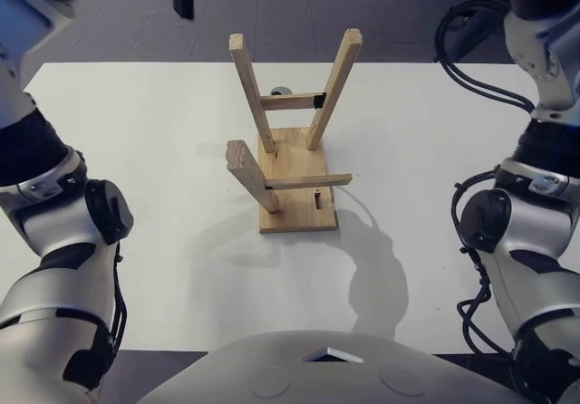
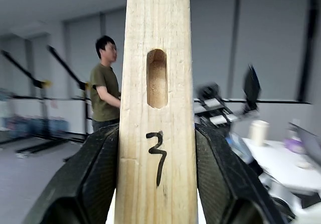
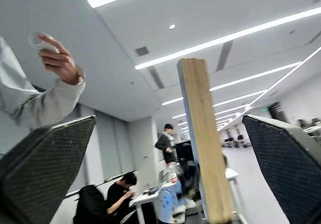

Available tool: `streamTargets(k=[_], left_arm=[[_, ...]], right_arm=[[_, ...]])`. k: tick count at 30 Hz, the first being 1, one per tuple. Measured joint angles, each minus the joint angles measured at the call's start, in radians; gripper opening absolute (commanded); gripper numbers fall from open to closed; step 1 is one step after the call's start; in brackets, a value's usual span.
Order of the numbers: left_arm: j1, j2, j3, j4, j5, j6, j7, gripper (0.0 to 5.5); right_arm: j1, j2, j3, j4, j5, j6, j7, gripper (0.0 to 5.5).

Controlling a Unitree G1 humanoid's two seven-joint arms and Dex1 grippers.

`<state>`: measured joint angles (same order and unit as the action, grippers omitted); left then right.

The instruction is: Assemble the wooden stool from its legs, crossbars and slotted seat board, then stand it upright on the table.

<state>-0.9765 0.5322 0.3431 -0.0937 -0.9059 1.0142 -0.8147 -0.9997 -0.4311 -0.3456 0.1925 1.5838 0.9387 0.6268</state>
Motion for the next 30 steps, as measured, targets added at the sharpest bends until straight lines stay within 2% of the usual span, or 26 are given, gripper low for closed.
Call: streamTargets(k=[6, 15, 30], left_arm=[[0.055, -0.014, -0.094, -0.014, -0.008, -0.042, -0.056, 2.05], [0.063, -0.015, -0.131, -0.037, -0.023, -0.071, -0.055, 2.05], [0.081, -0.033, -0.179, -0.06, -0.028, -0.081, -0.047, 2.05]], right_arm=[[-0.138, 0.042, 0.039, 0.109, -0.094, 0.001, 0.034, 5.4], [-0.139, 0.1, 0.069, 0.105, -0.213, 0.012, 0.053, 5.4], [-0.116, 0.162, 0.072, 0.032, -0.25, 0.041, 0.089, 5.4]])
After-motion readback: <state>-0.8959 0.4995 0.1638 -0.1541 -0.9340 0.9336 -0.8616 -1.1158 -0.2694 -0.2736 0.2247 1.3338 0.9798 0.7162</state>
